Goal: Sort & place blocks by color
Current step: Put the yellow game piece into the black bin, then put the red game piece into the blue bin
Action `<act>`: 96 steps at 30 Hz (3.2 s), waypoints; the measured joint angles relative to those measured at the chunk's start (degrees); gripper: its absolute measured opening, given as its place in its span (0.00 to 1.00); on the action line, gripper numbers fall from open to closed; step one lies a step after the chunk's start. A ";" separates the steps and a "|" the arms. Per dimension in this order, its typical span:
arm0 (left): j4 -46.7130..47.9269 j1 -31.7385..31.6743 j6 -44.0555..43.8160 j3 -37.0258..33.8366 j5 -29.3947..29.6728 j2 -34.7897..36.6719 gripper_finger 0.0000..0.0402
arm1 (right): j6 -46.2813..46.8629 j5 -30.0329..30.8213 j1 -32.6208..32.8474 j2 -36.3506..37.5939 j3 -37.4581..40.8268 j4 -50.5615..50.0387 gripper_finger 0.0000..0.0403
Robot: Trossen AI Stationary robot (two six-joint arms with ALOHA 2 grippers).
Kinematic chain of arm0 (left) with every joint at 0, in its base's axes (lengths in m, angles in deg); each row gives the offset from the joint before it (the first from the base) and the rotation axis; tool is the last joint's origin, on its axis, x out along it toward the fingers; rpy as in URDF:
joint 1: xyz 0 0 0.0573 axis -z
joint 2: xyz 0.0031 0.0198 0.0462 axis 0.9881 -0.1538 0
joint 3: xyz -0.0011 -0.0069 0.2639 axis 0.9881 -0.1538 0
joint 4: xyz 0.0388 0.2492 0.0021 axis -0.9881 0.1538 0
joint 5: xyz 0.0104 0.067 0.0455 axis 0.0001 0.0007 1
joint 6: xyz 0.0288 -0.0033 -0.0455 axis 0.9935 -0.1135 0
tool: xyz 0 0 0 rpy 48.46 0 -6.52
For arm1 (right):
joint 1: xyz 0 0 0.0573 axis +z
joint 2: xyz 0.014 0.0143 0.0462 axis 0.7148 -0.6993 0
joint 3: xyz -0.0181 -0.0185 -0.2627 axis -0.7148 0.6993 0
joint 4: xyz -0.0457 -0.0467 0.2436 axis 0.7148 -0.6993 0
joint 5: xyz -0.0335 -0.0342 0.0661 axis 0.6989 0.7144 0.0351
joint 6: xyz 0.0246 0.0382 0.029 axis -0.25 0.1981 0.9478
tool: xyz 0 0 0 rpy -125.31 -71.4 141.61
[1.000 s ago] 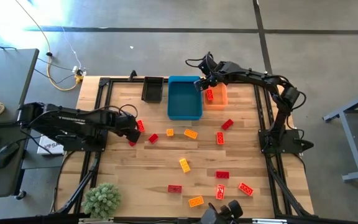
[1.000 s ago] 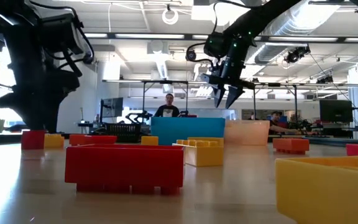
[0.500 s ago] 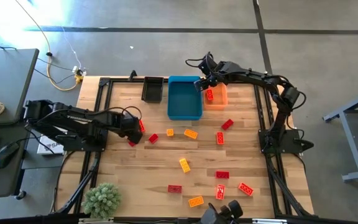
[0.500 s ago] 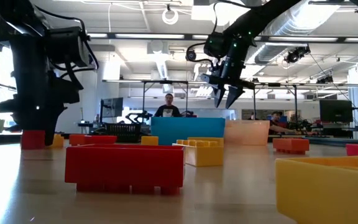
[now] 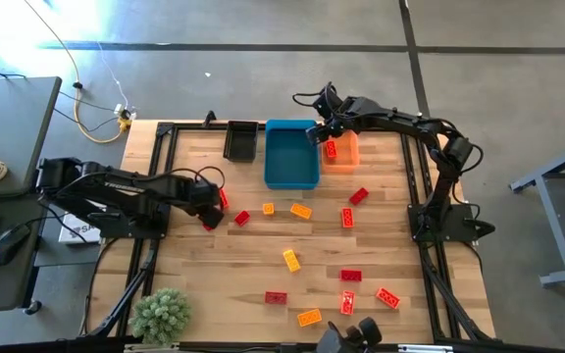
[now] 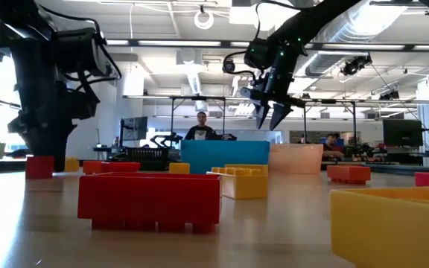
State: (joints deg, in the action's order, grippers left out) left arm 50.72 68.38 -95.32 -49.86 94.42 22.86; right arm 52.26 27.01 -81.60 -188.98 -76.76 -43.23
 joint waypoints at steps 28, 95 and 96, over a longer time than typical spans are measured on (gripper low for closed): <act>-16.60 -15.54 36.30 0.16 -0.44 15.43 0.28 | 15.26 1.12 8.85 0.00 0.02 -0.09 0.48; -17.20 -36.70 46.98 32.35 -3.09 -29.15 0.44 | 4.12 -7.15 9.22 2.23 0.03 -9.04 0.48; -17.22 -36.70 46.98 32.35 -3.09 -29.15 0.44 | 4.80 -6.86 9.75 2.94 0.04 -9.73 0.48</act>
State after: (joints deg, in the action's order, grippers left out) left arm 33.50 31.68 -48.34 -17.52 91.33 -6.29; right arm 57.06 20.15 -71.84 -186.04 -76.72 -52.96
